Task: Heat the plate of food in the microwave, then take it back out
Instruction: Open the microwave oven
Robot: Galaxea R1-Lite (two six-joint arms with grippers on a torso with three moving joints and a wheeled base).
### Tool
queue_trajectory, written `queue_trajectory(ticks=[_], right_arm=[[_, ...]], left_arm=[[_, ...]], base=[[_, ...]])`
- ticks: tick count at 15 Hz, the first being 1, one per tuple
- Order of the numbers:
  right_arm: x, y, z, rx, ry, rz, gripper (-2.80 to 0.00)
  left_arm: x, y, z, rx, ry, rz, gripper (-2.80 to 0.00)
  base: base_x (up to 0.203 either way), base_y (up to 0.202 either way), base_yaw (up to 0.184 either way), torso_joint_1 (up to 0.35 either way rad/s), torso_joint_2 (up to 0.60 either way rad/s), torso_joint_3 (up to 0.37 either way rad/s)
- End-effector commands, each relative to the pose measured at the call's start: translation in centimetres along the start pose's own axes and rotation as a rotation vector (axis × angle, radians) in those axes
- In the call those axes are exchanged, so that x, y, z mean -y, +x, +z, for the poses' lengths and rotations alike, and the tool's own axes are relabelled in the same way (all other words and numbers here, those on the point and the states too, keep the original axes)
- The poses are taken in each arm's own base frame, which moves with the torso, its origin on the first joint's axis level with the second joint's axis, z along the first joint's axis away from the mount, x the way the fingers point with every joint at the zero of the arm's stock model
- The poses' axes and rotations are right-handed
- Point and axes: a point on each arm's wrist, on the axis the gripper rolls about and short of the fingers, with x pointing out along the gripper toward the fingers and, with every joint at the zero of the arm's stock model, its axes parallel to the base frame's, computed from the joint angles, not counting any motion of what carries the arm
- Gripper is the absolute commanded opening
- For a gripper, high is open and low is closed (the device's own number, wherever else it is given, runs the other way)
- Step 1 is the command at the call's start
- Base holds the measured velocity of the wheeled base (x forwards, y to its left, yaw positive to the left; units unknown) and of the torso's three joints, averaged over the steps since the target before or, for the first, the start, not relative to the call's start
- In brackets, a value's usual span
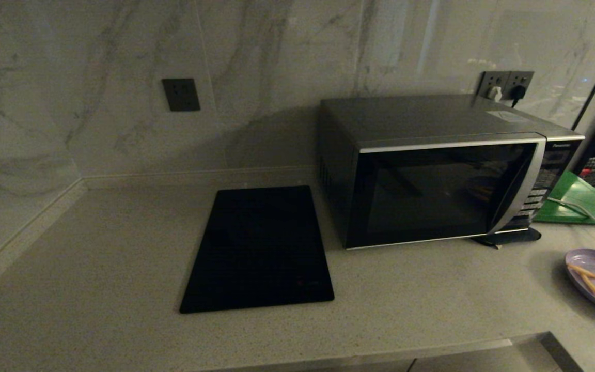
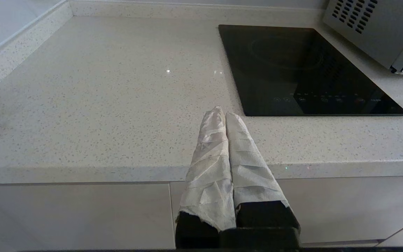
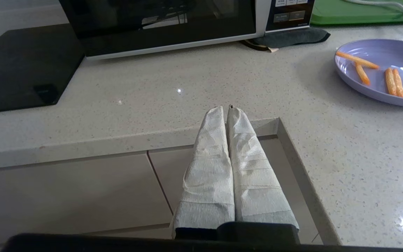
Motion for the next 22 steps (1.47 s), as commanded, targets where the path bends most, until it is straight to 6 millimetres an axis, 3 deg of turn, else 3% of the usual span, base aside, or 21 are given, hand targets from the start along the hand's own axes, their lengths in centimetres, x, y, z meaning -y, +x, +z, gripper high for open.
queue_trajectory(ticks=[1, 7, 9, 13, 17, 22], right_arm=[[0.0, 0.0, 0.0, -0.002, 0.001, -0.001, -2.8], [0.0, 0.0, 0.0, 0.002, 0.003, -0.011, -2.8], [-0.2, -0.6, 2.1, 0.057, 0.005, -0.003, -2.8], [-1.1, -0.6, 8.4, 0.082, 0.028, 0.011, -2.8], [-1.7, 1.8, 13.2, 0.035, 0.031, -0.043, -2.8], [-1.7, 7.1, 16.0, -0.073, -0.034, -0.327, -2.8]], left_arm=[[0.0, 0.0, 0.0, -0.001, -0.001, 0.001, -2.8], [0.0, 0.0, 0.0, -0.001, -0.001, 0.001, -2.8], [0.0, 0.0, 0.0, -0.001, -0.001, 0.001, -2.8], [0.0, 0.0, 0.0, 0.0, -0.001, 0.001, -2.8], [0.0, 0.0, 0.0, -0.001, -0.001, 0.001, -2.8], [0.0, 0.0, 0.0, -0.001, -0.001, 0.001, -2.8]], base=[[0.0, 0.0, 0.0, 0.0, 0.0, 0.0], [0.0, 0.0, 0.0, 0.0, 0.0, 0.0], [0.0, 0.0, 0.0, 0.0, 0.0, 0.0], [0.0, 0.0, 0.0, 0.0, 0.0, 0.0], [0.0, 0.0, 0.0, 0.0, 0.0, 0.0], [0.0, 0.0, 0.0, 0.0, 0.0, 0.0]])
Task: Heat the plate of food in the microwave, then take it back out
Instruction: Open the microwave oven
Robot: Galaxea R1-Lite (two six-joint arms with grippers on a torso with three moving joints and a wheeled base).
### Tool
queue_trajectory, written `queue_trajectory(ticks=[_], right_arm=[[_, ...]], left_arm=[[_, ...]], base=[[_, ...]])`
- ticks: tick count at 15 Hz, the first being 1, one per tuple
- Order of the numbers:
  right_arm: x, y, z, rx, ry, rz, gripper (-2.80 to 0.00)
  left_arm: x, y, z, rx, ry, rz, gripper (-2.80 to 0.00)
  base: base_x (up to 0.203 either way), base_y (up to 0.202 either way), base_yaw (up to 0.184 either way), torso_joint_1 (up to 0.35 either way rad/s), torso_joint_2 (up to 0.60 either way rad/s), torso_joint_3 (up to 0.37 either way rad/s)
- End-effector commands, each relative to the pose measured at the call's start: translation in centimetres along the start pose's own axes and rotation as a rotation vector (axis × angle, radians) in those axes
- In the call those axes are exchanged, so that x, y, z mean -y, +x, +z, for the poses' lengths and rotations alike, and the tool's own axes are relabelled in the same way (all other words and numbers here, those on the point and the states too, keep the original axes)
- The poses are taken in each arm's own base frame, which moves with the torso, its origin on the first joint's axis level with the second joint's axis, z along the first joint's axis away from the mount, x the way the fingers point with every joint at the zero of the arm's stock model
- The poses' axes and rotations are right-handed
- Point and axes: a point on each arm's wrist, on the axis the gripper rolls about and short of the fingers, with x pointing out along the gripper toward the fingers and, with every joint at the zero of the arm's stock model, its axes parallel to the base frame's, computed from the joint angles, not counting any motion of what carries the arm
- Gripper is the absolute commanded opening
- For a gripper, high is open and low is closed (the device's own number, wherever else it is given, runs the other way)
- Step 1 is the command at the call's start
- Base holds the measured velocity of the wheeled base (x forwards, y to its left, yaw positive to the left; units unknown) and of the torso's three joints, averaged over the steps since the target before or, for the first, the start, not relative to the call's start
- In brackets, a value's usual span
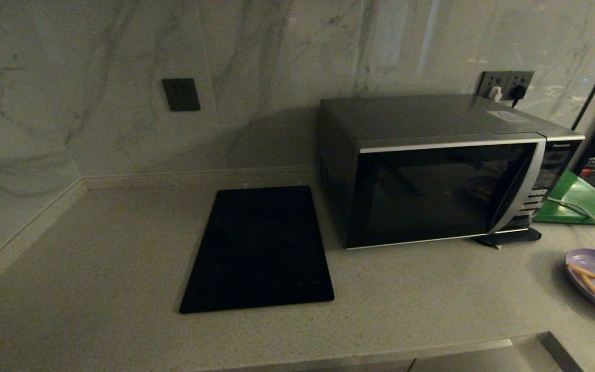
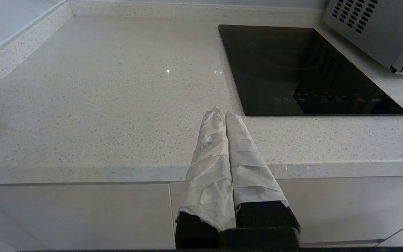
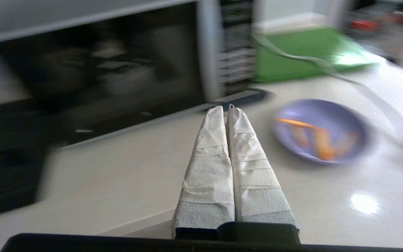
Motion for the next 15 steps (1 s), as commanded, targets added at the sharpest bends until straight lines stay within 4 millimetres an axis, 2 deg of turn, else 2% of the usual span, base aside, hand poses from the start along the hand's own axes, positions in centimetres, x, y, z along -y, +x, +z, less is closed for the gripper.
queue_trajectory(ticks=[1, 3, 5, 6, 10, 12, 15], right_arm=[[-0.9, 3.7, 0.7, -0.087, -0.081, -0.13, -2.8], [-1.2, 5.0, 1.1, -0.104, -0.153, -0.186, -2.8], [-1.1, 5.7, 0.9, -0.123, -0.21, -0.326, -2.8], [-1.0, 6.0, 0.7, -0.137, -0.249, -0.403, -2.8], [-0.9, 6.8, -0.7, -0.194, -0.3, -0.51, -2.8], [-1.2, 8.5, -1.0, -0.211, -0.297, -0.544, -2.8], [-2.5, 13.3, -1.6, -0.158, -0.256, -0.589, -2.8]], left_arm=[[0.0, 0.0, 0.0, -0.001, -0.001, 0.001, -2.8], [0.0, 0.0, 0.0, -0.001, -0.001, 0.001, -2.8], [0.0, 0.0, 0.0, -0.001, -0.001, 0.001, -2.8], [0.0, 0.0, 0.0, -0.001, -0.001, 0.001, -2.8], [0.0, 0.0, 0.0, -0.001, -0.001, 0.001, -2.8], [0.0, 0.0, 0.0, -0.001, -0.001, 0.001, -2.8], [0.0, 0.0, 0.0, -0.001, -0.001, 0.001, -2.8]], base=[[0.0, 0.0, 0.0, 0.0, 0.0, 0.0], [0.0, 0.0, 0.0, 0.0, 0.0, 0.0], [0.0, 0.0, 0.0, 0.0, 0.0, 0.0], [0.0, 0.0, 0.0, 0.0, 0.0, 0.0], [0.0, 0.0, 0.0, 0.0, 0.0, 0.0], [0.0, 0.0, 0.0, 0.0, 0.0, 0.0], [0.0, 0.0, 0.0, 0.0, 0.0, 0.0]])
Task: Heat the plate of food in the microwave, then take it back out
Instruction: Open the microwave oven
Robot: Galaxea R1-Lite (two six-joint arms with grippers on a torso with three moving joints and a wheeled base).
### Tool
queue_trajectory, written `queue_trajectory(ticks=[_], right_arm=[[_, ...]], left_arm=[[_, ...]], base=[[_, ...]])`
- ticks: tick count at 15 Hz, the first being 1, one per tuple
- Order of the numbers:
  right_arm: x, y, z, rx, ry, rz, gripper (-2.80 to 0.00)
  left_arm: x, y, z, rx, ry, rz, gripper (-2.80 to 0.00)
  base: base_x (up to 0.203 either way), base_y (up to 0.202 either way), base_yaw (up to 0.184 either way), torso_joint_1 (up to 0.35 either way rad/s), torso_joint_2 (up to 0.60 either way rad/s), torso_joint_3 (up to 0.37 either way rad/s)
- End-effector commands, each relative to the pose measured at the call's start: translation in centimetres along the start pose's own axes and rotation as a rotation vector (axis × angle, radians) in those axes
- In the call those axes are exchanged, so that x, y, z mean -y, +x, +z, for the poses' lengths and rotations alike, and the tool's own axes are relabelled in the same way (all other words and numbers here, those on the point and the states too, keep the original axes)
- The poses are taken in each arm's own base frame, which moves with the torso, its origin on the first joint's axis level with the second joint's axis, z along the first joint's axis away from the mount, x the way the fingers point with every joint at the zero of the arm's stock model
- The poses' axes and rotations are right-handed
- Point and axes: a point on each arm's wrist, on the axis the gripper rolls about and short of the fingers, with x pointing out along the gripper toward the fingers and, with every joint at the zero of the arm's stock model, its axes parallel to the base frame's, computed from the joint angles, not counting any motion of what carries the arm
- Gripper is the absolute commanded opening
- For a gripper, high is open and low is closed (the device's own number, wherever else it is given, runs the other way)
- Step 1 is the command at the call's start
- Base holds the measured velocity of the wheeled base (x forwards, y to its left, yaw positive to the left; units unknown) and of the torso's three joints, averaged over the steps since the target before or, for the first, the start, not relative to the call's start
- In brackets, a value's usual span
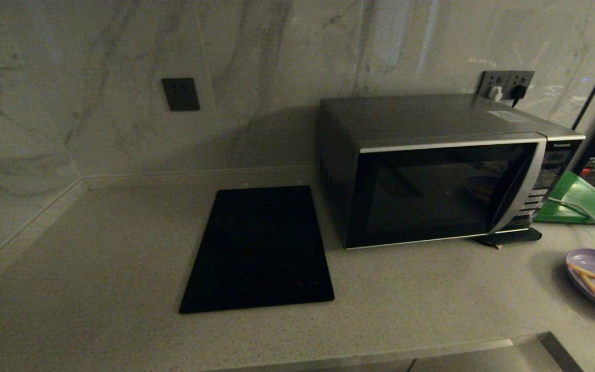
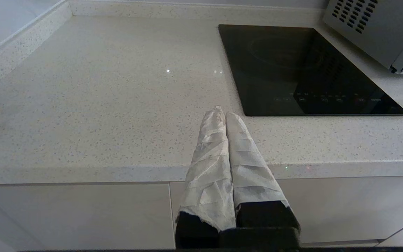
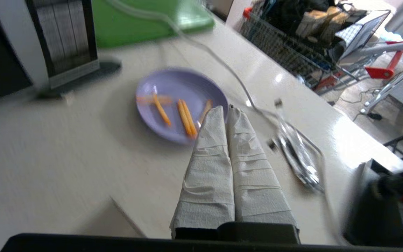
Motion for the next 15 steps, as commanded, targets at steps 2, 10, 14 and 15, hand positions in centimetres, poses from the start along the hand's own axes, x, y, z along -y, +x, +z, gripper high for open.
queue_trajectory(ticks=[2, 10, 14, 15], right_arm=[[-5.8, 5.2, 0.0, 0.03, 0.035, -0.113, -2.8], [-13.0, 7.0, -0.2, 0.143, 0.167, -0.218, 0.0], [-15.1, 7.2, 0.1, 0.166, 0.22, -0.18, 0.0], [-15.8, 7.5, 0.3, 0.187, 0.272, -0.176, 0.0]], left_arm=[[0.0, 0.0, 0.0, 0.0, -0.001, 0.001, -2.8], [0.0, 0.0, 0.0, -0.001, -0.001, 0.001, -2.8], [0.0, 0.0, 0.0, -0.001, -0.001, 0.001, -2.8], [0.0, 0.0, 0.0, 0.0, -0.001, 0.001, -2.8]], base=[[0.0, 0.0, 0.0, 0.0, 0.0, 0.0], [0.0, 0.0, 0.0, 0.0, 0.0, 0.0], [0.0, 0.0, 0.0, 0.0, 0.0, 0.0], [0.0, 0.0, 0.0, 0.0, 0.0, 0.0]])
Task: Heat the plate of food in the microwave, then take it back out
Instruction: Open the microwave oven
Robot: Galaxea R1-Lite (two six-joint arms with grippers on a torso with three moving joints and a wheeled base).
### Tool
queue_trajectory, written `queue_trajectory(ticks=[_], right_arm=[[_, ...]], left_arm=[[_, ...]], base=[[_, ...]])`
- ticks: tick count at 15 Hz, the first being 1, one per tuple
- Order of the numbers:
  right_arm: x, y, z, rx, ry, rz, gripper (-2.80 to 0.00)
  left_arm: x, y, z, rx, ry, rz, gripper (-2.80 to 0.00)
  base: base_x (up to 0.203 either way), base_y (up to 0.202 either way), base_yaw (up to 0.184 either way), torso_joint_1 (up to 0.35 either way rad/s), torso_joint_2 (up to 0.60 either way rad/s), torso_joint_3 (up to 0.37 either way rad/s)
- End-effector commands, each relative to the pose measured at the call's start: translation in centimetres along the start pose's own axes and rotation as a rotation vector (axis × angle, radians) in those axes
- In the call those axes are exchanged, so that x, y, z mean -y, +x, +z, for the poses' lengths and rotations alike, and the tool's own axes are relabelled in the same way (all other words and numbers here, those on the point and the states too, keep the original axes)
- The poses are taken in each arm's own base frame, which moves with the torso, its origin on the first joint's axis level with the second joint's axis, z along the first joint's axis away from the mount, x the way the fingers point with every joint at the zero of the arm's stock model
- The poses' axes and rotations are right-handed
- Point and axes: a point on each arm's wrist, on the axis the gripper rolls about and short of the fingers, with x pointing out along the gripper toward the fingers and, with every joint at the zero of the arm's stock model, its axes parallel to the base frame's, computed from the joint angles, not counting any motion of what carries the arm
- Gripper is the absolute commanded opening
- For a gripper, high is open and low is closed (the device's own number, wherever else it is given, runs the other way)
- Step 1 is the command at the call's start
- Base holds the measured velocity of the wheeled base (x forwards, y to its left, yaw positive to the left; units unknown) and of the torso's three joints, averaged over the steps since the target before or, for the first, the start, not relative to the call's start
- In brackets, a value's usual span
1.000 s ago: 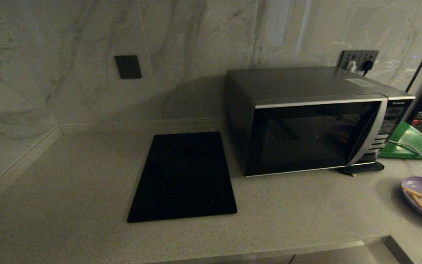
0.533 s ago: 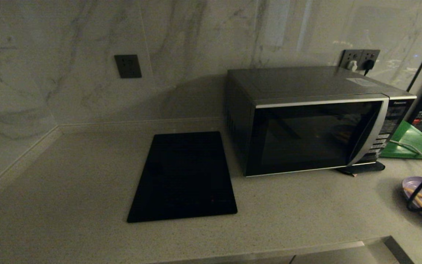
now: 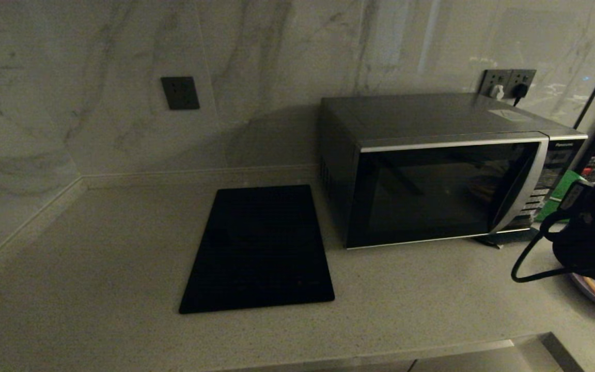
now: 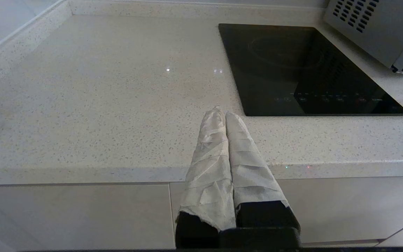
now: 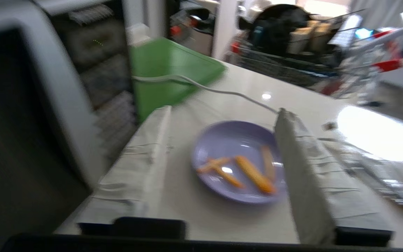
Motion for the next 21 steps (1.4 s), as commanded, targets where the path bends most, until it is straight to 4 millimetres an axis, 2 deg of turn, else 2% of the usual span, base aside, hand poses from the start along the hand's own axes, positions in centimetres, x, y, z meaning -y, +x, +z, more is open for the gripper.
queue_trajectory(ticks=[1, 3, 6, 11, 14, 19, 21], right_arm=[[-2.0, 0.5, -0.6, 0.033, 0.1, 0.004, 0.0], [-3.1, 0.9, -1.5, 0.063, 0.178, 0.008, 0.0], [-4.4, 0.8, -2.9, 0.068, 0.206, 0.027, 0.0], [-5.6, 0.8, -5.3, 0.039, 0.137, -0.015, 0.0], [-6.0, 0.8, -6.0, 0.028, 0.056, -0.055, 0.0], [-8.0, 1.5, -7.0, 0.03, 0.053, -0.066, 0.0], [-8.8, 1.8, -7.9, 0.027, 0.045, -0.065, 0.0]], left_arm=[[0.0, 0.0, 0.0, -0.001, -0.001, 0.001, -2.8], [0.0, 0.0, 0.0, -0.001, -0.001, 0.001, -2.8], [0.0, 0.0, 0.0, -0.001, -0.001, 0.001, -2.8], [0.0, 0.0, 0.0, -0.001, -0.001, 0.001, -2.8], [0.0, 0.0, 0.0, 0.0, -0.001, 0.001, -2.8], [0.0, 0.0, 0.0, -0.001, -0.001, 0.001, -2.8], [0.0, 0.0, 0.0, -0.001, -0.001, 0.001, -2.8]], base=[[0.0, 0.0, 0.0, 0.0, 0.0, 0.0], [0.0, 0.0, 0.0, 0.0, 0.0, 0.0], [0.0, 0.0, 0.0, 0.0, 0.0, 0.0], [0.0, 0.0, 0.0, 0.0, 0.0, 0.0], [0.0, 0.0, 0.0, 0.0, 0.0, 0.0], [0.0, 0.0, 0.0, 0.0, 0.0, 0.0], [0.0, 0.0, 0.0, 0.0, 0.0, 0.0]])
